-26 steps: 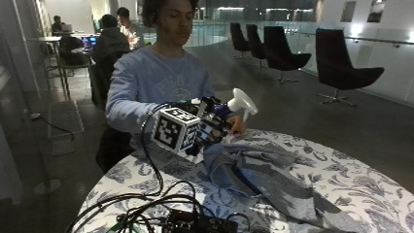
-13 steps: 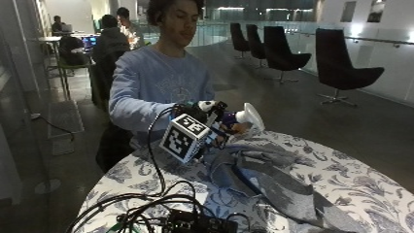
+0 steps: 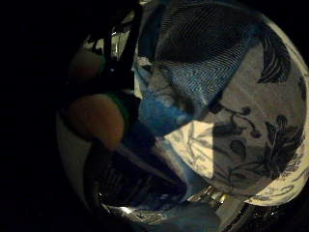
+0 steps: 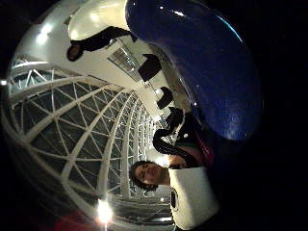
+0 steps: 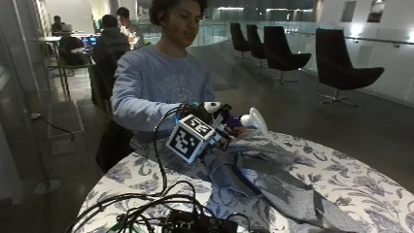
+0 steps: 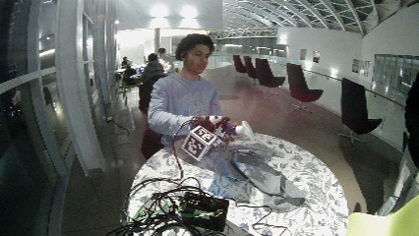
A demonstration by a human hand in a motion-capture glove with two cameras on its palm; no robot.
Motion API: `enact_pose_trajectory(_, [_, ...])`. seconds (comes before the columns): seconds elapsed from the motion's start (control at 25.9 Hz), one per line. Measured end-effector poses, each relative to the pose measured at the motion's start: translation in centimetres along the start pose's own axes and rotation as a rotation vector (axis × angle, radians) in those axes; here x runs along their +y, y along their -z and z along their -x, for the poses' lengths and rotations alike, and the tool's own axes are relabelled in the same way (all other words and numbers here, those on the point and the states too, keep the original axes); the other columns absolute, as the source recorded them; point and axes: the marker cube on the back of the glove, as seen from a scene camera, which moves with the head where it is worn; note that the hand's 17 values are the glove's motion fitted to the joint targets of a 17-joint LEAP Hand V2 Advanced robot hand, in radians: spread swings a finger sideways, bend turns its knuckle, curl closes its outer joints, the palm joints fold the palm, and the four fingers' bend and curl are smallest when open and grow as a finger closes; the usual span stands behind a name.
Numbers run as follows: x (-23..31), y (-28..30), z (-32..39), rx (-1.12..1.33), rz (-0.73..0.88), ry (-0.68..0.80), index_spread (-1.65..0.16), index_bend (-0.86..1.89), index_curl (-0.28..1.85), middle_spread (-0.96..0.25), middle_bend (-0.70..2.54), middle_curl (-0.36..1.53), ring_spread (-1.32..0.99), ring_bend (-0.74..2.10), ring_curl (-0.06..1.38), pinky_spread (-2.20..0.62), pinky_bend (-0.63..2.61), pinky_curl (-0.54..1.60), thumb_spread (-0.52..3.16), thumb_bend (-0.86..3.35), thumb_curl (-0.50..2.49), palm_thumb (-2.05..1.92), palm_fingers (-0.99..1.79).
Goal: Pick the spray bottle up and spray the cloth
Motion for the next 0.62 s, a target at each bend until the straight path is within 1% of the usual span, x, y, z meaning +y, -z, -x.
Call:
enact_pose_trajectory(0.15, [0.1,-0.1,2.3,0.027,-0.059,0.110,-0.24,0.06,0.15,0.03,0.39,0.43,0.07,0.66,0.40,0.26,0.41,0.36,0.90,-0.02,0.56,0.83,0.87])
enact_pose_trajectory(0.31, [0.1,-1.4,5.3,0.036,-0.123,0.302,-0.24,0.06,0.14,0.03,0.39,0.44,0.07,0.66,0.40,0.26,0.40,0.36,0.91,-0.02,0.56,0.83,0.87])
enact_pose_trajectory(0.46, [-0.2,-5.3,7.3,0.060,-0.129,0.493,-0.24,0.06,0.14,0.03,0.39,0.44,0.07,0.67,0.40,0.25,0.39,0.36,0.91,-0.02,0.56,0.83,0.87])
enact_pose_trajectory(0.62, [-1.9,-10.9,9.2,0.113,-0.068,0.639,-0.25,0.07,0.14,0.03,0.40,0.44,0.07,0.67,0.41,0.24,0.37,0.36,0.91,-0.02,0.57,0.83,0.86])
